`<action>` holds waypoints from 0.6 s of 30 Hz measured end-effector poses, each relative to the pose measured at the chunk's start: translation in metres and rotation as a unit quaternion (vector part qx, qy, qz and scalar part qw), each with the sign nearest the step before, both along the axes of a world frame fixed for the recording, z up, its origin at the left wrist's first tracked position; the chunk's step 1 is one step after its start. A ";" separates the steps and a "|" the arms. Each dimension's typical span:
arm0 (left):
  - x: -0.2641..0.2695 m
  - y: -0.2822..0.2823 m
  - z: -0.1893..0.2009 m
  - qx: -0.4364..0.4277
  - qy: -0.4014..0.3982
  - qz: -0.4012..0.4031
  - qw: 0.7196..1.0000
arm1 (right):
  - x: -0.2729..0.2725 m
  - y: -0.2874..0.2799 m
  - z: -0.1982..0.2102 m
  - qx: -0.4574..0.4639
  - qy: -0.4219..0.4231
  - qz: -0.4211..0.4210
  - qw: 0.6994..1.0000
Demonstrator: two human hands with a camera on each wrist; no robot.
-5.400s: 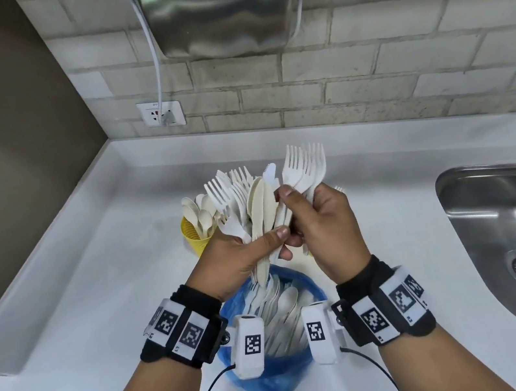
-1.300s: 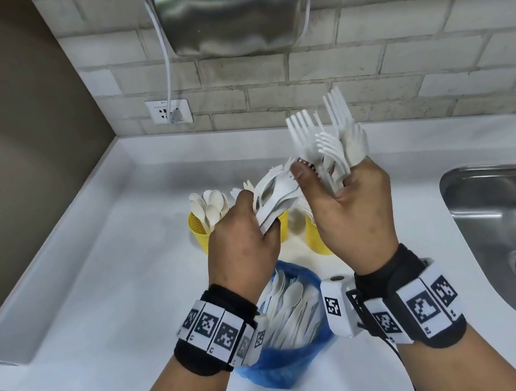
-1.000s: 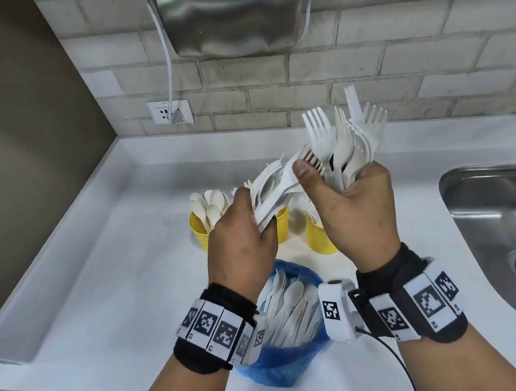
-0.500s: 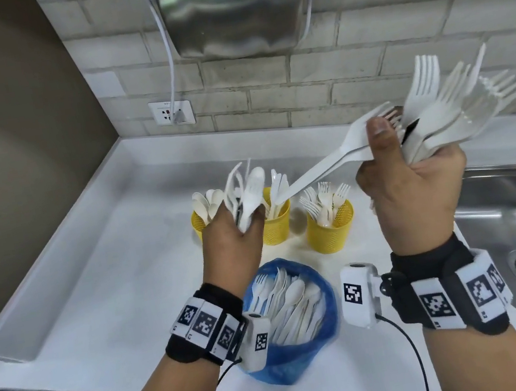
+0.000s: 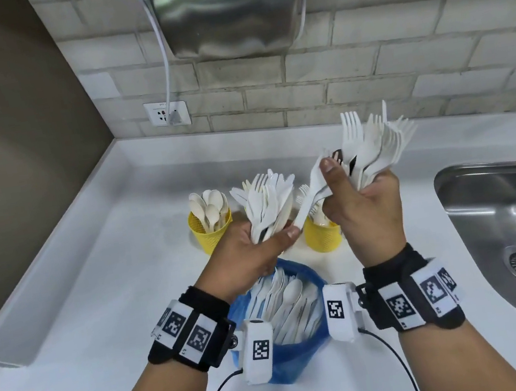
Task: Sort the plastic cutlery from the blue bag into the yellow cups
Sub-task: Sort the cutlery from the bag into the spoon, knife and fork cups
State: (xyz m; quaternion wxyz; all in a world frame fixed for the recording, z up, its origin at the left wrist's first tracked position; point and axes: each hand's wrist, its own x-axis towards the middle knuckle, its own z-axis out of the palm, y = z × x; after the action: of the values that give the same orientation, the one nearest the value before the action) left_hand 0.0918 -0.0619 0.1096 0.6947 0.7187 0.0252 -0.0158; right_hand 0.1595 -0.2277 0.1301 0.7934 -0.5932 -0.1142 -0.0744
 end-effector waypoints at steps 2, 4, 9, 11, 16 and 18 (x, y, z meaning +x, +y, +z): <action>0.000 0.000 -0.004 -0.015 0.004 -0.002 1.000 | -0.003 0.004 -0.004 0.014 0.012 0.007 1.000; -0.001 -0.003 -0.005 -0.031 -0.006 0.007 0.999 | -0.008 0.009 -0.011 0.034 0.043 0.026 0.998; -0.001 -0.009 0.001 -0.034 -0.040 0.031 0.998 | -0.018 0.019 -0.023 0.001 0.057 0.070 0.996; -0.002 -0.010 0.005 -0.012 -0.064 0.041 0.997 | -0.017 0.019 -0.023 -0.009 0.057 0.050 0.997; -0.005 -0.009 0.008 0.043 -0.097 0.073 0.992 | -0.009 0.013 -0.015 -0.008 0.022 -0.012 1.000; -0.007 -0.007 0.007 0.075 -0.106 0.079 0.988 | -0.004 0.008 -0.008 -0.015 -0.003 -0.025 1.000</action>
State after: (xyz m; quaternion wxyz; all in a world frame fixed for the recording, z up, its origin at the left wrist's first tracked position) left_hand 0.0852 -0.0685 0.1164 0.6364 0.7624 0.0092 0.1168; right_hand 0.1558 -0.2193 0.1218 0.7820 -0.6076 -0.1024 -0.0940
